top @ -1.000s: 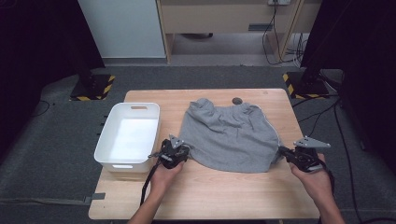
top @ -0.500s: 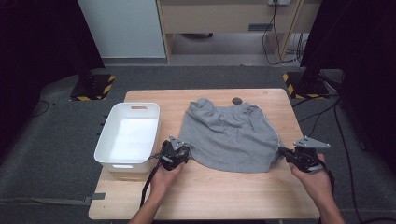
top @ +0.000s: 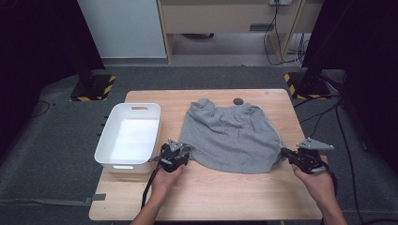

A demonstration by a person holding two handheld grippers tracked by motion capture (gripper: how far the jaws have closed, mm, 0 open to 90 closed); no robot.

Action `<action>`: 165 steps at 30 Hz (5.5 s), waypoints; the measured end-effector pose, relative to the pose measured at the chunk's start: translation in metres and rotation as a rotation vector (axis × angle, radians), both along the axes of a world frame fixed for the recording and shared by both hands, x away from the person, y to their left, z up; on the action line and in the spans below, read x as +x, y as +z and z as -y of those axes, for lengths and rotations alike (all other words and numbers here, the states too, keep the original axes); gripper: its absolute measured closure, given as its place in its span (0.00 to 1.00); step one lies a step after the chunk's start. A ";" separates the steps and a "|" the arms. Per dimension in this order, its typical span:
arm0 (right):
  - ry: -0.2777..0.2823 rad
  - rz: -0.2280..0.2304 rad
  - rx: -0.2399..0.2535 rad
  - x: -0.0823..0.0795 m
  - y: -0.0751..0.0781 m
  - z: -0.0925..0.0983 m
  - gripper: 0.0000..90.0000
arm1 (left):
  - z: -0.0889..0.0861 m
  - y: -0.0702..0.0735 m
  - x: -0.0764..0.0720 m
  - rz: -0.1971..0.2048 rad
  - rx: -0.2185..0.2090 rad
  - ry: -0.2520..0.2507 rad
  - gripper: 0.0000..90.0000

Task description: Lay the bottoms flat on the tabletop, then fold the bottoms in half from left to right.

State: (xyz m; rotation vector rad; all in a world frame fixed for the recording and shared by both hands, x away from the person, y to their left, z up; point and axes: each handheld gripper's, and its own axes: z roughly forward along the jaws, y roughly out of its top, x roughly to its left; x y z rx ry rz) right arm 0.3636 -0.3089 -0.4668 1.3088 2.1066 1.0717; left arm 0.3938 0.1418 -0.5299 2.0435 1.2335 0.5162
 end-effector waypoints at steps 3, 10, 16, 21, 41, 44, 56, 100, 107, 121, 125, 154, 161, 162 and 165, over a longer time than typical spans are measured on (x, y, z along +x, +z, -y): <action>-0.002 0.002 0.001 0.000 -0.002 0.001 0.97 | 0.004 0.002 -0.001 -0.020 -0.002 -0.027 0.81; -0.016 0.002 0.015 -0.003 -0.003 0.007 0.97 | 0.004 0.016 -0.004 0.005 -0.003 -0.038 0.93; -0.055 0.014 0.025 -0.012 -0.001 0.028 0.97 | -0.004 0.035 -0.017 0.035 -0.012 -0.047 0.93; -0.094 0.012 0.040 -0.024 -0.004 0.049 0.97 | -0.011 0.043 -0.024 0.047 0.012 -0.048 0.93; -0.181 0.011 0.044 -0.048 -0.008 0.089 0.97 | -0.021 0.059 -0.038 0.039 0.029 -0.110 0.93; -0.189 0.008 0.047 -0.047 -0.011 0.093 0.97 | -0.023 0.059 -0.048 0.033 0.039 -0.131 0.93; -0.198 0.002 0.043 -0.051 -0.012 0.099 0.97 | -0.032 0.051 -0.063 0.016 0.086 -0.156 0.93; -0.035 0.018 0.043 -0.038 0.001 0.045 0.46 | -0.047 0.055 -0.093 0.053 0.012 -0.204 0.48; 0.000 0.013 0.035 -0.025 0.003 0.021 0.39 | -0.042 0.059 -0.086 0.043 0.004 -0.215 0.40; 0.066 -0.001 0.038 0.003 0.000 -0.033 0.19 | -0.022 0.068 -0.062 0.005 -0.025 -0.236 0.21; 0.081 0.005 0.049 0.006 0.000 -0.049 0.13 | -0.018 0.074 -0.049 -0.005 -0.040 -0.233 0.17; 0.363 -0.025 -0.017 0.007 -0.006 -0.171 0.27 | 0.015 0.113 0.034 -0.011 -0.128 -0.218 0.13; 0.432 -0.025 -0.031 -0.006 -0.007 -0.204 0.32 | 0.012 0.118 0.038 -0.018 -0.131 -0.206 0.12; 0.434 -0.026 -0.029 -0.007 -0.007 -0.207 0.33 | 0.011 0.119 0.039 -0.020 -0.128 -0.209 0.12; 0.450 -0.028 -0.025 -0.008 -0.007 -0.215 0.36 | 0.010 0.124 0.041 -0.010 -0.135 -0.196 0.12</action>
